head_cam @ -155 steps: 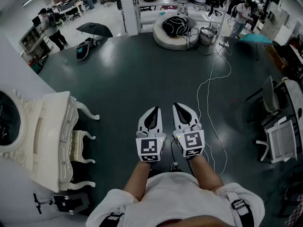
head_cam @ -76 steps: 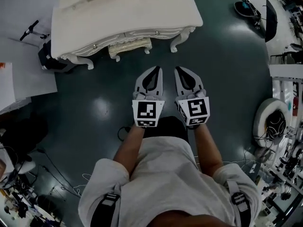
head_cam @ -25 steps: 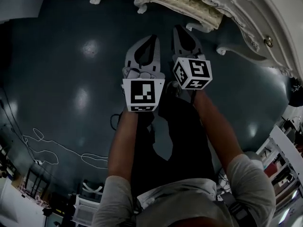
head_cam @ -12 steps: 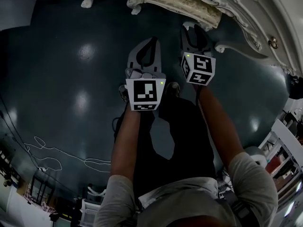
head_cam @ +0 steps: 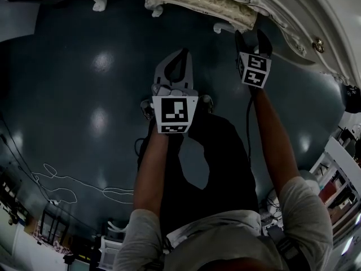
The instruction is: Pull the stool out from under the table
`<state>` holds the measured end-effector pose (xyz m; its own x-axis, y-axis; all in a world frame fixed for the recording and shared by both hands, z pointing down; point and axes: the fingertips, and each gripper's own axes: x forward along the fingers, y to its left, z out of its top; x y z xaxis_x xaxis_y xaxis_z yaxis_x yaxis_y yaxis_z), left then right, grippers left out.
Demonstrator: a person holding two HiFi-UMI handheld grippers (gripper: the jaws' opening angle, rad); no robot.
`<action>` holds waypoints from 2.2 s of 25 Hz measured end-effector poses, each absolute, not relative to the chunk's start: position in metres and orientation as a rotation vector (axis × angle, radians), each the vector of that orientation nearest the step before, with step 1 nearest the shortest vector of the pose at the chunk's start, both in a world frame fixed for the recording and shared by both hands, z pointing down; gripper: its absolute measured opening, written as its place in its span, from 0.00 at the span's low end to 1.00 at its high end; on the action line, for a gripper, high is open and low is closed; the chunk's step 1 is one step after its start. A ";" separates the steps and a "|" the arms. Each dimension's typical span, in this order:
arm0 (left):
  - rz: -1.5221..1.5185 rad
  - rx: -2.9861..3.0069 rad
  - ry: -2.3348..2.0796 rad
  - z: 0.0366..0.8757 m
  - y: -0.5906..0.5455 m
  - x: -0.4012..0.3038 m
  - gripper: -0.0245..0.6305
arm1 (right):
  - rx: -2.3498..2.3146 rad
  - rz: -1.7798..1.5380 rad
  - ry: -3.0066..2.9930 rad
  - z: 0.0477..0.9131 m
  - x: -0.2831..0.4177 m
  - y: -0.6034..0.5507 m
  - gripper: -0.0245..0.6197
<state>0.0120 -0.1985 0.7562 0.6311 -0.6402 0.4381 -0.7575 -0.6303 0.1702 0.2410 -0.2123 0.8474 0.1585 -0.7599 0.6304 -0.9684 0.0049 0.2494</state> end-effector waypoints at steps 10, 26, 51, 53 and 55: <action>0.511 2.519 -1.095 0.780 -0.191 0.028 0.05 | 1.745 0.572 -1.582 0.928 0.266 -0.214 0.52; 0.484 2.336 -1.180 0.771 -0.168 0.004 0.05 | 1.753 0.678 -1.509 0.943 0.256 -0.231 0.47; 0.653 2.339 -1.021 0.775 -0.075 0.027 0.05 | 1.848 0.822 -1.432 0.945 0.186 -0.152 0.42; 0.658 2.339 -1.015 0.776 -0.068 0.022 0.05 | 1.840 0.821 -1.438 0.944 0.175 -0.142 0.40; 0.655 2.338 -1.012 0.776 -0.063 0.019 0.05 | 1.845 0.830 -1.439 0.945 0.166 -0.133 0.40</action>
<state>0.0185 -0.0632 0.7764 0.6068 -0.5184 0.6026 -0.7621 -0.5949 0.2556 0.1660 -0.1333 0.9447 0.1982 -0.5668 0.7996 -0.9760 -0.1891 0.1078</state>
